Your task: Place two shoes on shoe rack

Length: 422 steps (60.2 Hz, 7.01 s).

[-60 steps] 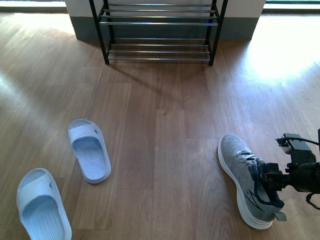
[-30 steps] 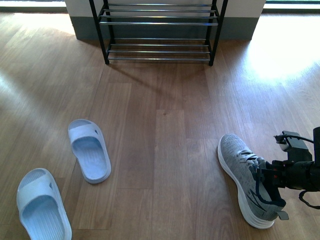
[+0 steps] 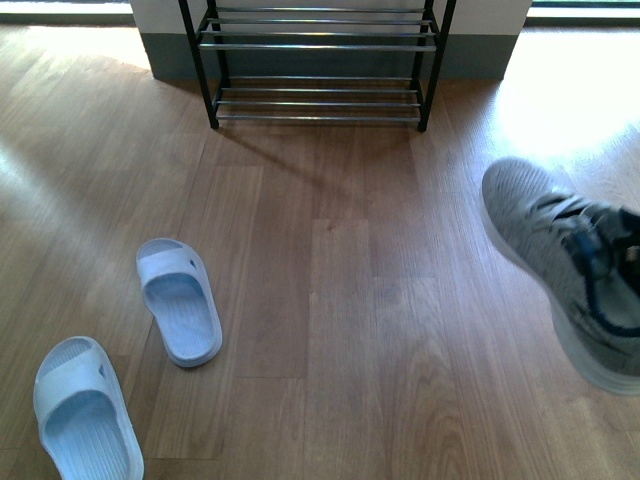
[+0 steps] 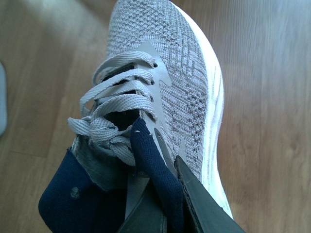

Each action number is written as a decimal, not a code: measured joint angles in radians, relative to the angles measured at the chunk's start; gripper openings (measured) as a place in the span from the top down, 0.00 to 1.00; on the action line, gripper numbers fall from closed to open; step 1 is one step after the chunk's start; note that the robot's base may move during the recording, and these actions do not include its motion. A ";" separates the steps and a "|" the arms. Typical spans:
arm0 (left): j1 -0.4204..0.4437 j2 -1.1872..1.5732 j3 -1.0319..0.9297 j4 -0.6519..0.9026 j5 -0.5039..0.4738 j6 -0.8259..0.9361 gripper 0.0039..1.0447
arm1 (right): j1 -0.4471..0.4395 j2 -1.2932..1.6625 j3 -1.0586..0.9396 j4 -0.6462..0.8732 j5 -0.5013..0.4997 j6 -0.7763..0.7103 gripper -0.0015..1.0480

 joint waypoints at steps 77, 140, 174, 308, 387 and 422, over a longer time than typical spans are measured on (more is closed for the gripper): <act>0.000 -0.001 0.000 0.000 0.003 0.000 0.98 | 0.044 -0.991 -0.304 -0.270 -0.008 -0.039 0.99; -0.002 0.001 0.000 0.000 0.006 0.001 0.98 | 0.043 -0.990 -0.304 -0.270 -0.004 -0.040 0.99; 0.000 0.002 -0.001 0.000 0.006 0.003 0.98 | 0.044 -0.990 -0.305 -0.270 -0.002 -0.040 0.99; 0.000 0.000 -0.002 -0.002 0.001 0.005 0.98 | 0.351 -0.214 0.352 -0.186 0.373 0.518 0.99; 0.000 0.000 -0.002 -0.002 0.000 0.005 0.98 | 0.420 0.148 0.574 -0.220 0.426 0.743 0.58; 0.000 0.001 -0.002 -0.002 0.002 0.005 0.98 | 0.305 -0.345 0.084 0.208 0.503 0.182 0.44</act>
